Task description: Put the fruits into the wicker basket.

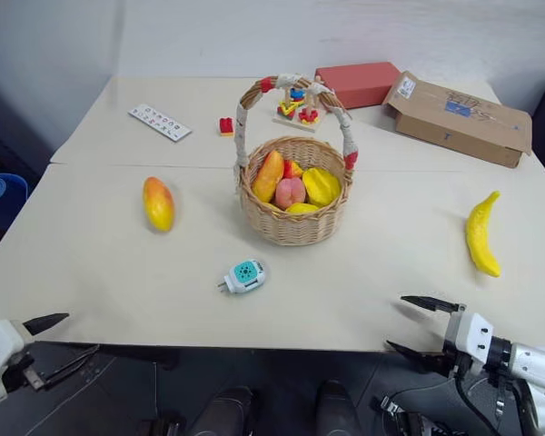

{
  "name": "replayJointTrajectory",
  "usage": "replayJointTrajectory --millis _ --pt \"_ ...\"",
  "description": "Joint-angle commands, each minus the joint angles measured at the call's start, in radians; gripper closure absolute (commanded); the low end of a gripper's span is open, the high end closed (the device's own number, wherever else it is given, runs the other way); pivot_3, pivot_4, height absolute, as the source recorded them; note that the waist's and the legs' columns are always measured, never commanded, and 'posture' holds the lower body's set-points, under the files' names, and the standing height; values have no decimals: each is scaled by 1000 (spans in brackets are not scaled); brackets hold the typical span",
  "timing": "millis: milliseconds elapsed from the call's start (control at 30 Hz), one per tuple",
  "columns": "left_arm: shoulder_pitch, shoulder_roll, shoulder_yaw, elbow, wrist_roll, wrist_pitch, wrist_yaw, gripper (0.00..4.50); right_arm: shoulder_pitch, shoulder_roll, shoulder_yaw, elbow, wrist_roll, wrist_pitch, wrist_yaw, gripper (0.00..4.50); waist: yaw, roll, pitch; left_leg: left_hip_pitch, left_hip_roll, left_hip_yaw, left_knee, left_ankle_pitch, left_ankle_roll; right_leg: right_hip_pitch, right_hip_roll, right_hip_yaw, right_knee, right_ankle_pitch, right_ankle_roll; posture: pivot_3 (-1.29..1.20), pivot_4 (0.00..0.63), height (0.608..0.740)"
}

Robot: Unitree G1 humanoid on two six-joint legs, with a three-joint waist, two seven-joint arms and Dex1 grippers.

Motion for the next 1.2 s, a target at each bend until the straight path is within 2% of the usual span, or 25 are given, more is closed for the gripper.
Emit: replayJointTrajectory --millis 33,167,400,500,600,700,767,867,1000,1067,1100,1200 --pt "19 17 29 -9 -4 -16 -20 0 -11 10 -29 8 7 -30 -29 39 0 0 0 0 0 0 0 0 0 0 0 0 0 0 0 0 150 740" --pt "-13 21 26 -48 -94 58 -56 0 -31 14 -21 12 12 -26 -44 39 1 0 0 0 0 0 0 0 0 0 0 0 0 1 -1 0 150 740" --pt "-62 68 -8 -71 -82 83 -98 0 -25 23 -10 -59 48 42 -62 39 3 1 0 0 0 -1 0 1 -1 0 0 0 0 1 0 0 150 740" --pt "-114 107 -62 -155 -155 231 -106 0 -48 55 -5 -129 80 52 -87 39 2 1 0 0 0 -1 1 1 -1 0 0 0 1 1 0 0 150 740" --pt "-318 116 -225 -282 -237 404 -60 0 -83 86 30 -270 147 142 -119 39 5 2 1 0 0 -1 2 1 -1 0 0 0 3 2 0 0 150 740" --pt "-491 85 -377 -315 -241 498 -42 0 -101 102 64 -358 194 210 -112 39 13 4 1 0 -2 -3 2 6 -7 0 0 0 4 3 1 0 150 740" --pt "-601 36 -504 -299 -183 508 -21 0 -118 121 78 -395 204 216 -114 39 12 4 1 0 -2 -4 1 6 -8 -1 1 0 7 3 0 0 150 740" --pt "-761 -71 -727 -193 -23 468 7 0 -157 148 106 -433 191 239 -145 39 14 5 0 0 -3 -4 2 6 -7 -2 2 0 8 3 0 0 150 740" --pt "-850 -195 -817 -71 50 433 59 0 -176 164 114 -441 183 255 -162 39 5 4 1 -1 -5 -2 2 6 -7 -3 4 1 8 3 0 0 150 740" --pt "-858 -214 -853 -51 79 417 49 0 -177 166 117 -441 179 259 -165 39 5 3 1 -2 -4 -3 3 6 -7 -4 5 1 8 3 0 0 150 740" --pt "-860 -220 -860 -42 96 404 56 399 -177 168 117 -442 177 261 -166 0 4 3 1 -2 -4 -3 2 6 -7 -4 5 1 8 3 0 0 150 740" --pt "-854 -228 -847 -34 101 390 59 1193 -180 176 120 -441 173 261 -169 0 3 3 1 -1 -3 -3 3 6 -8 -4 5 1 8 3 0 0 150 740"
